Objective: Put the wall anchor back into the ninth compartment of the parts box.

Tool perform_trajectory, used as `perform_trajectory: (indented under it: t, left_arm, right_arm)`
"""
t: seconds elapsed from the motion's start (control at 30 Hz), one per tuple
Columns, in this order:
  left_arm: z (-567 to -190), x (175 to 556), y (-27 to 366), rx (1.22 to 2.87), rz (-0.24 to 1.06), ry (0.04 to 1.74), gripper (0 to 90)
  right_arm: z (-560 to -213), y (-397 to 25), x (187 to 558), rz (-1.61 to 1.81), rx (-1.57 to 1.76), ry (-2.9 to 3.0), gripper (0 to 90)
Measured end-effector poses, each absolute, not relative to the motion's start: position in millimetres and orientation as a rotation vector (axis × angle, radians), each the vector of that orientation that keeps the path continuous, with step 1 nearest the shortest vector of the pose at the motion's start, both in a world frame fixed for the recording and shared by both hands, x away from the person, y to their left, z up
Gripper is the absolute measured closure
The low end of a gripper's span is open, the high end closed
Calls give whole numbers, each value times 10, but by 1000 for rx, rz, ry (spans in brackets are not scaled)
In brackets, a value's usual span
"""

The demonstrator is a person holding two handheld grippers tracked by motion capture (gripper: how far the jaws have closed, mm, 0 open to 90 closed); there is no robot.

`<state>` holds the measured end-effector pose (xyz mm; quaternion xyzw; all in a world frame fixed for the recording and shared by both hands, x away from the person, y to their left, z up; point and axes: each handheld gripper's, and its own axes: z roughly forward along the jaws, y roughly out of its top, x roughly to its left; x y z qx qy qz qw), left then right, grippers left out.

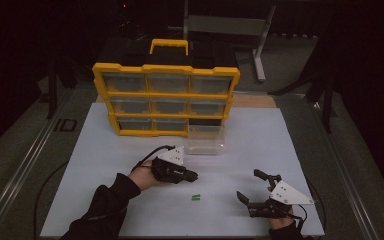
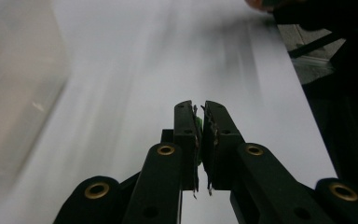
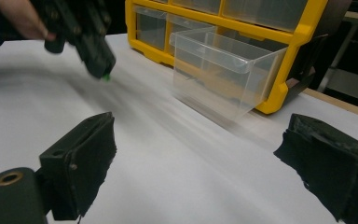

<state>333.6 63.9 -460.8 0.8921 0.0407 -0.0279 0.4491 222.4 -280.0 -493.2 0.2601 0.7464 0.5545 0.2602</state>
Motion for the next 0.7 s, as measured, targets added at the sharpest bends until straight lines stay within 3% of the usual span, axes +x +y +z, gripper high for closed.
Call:
perform_trajectory:
  t: [0.7]
  left_arm:
    - [-4023,3807,625,2162,23,106,852]
  right_arm:
    - [-4927,-2805,2217,1505,706,2019,91]
